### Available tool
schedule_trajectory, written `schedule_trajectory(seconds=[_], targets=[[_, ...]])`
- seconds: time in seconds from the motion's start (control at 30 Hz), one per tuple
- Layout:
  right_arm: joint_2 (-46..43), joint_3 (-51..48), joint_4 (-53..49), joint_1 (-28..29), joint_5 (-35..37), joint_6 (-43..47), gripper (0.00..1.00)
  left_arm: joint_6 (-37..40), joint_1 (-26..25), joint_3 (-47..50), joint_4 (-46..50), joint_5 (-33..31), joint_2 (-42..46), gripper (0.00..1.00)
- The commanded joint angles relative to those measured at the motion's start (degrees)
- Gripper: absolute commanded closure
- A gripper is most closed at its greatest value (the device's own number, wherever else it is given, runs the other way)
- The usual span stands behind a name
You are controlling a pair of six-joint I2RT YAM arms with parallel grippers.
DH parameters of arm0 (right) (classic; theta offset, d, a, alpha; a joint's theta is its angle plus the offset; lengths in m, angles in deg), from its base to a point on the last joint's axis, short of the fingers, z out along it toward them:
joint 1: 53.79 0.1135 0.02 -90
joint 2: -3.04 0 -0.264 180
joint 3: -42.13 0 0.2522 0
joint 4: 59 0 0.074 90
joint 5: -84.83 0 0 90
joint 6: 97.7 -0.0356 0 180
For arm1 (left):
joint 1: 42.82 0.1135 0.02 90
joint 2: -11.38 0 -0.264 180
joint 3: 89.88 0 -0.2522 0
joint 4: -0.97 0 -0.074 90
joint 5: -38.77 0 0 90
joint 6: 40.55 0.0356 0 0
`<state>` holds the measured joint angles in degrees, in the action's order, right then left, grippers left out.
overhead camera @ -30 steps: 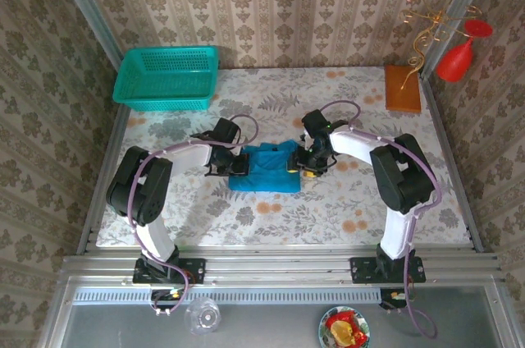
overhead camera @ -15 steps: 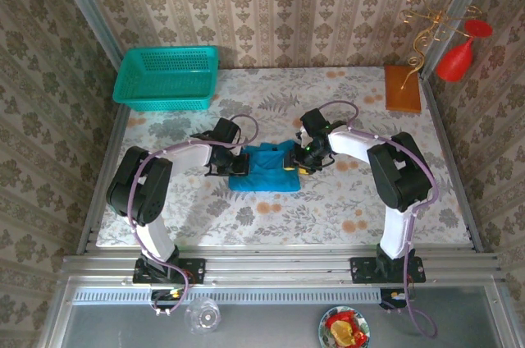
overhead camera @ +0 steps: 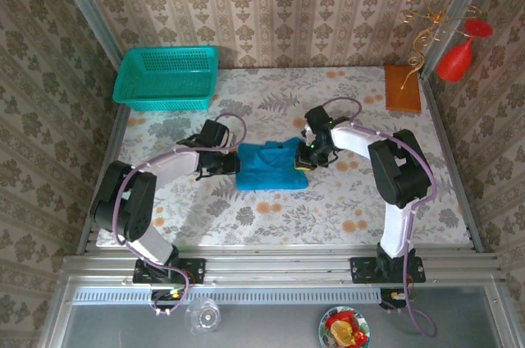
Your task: Fold the inside-out t-shirt
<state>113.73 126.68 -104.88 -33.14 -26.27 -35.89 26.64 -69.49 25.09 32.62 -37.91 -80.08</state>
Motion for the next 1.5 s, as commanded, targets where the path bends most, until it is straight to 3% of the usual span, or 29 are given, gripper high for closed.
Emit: schedule_trajectory(seconds=[0.0,0.1,0.3,0.5,0.7,1.07,1.47], targets=[[0.02,-0.26,-7.88,-4.09,11.85,5.82,0.97,1.36,2.06,1.2,2.34,-1.38,2.09,0.82],[-1.19,-1.04,-7.39,-7.56,6.9,8.18,0.95,1.78,2.9,1.93,2.77,-0.93,3.25,0.82],[-1.54,3.79,-16.71,-10.98,23.06,14.09,0.96,1.85,4.38,3.56,2.81,-0.62,5.63,0.82],[-4.42,4.12,-17.01,-17.5,35.88,18.96,0.99,2.81,6.4,4.98,3.11,0.17,6.97,0.82],[-4.44,5.38,-14.38,-24.22,42.1,23.61,1.0,3.72,9.11,6.87,2.69,1.95,7.8,0.82],[-0.34,12.71,-5.89,-35.53,47.16,24.61,1.0,4.78,12.31,7.5,3.87,2.85,9.0,0.81],[4.22,14.8,3.57,-38.87,50.4,27.26,1.0,4.59,15.67,9.24,5.27,0.72,13.16,0.78]])
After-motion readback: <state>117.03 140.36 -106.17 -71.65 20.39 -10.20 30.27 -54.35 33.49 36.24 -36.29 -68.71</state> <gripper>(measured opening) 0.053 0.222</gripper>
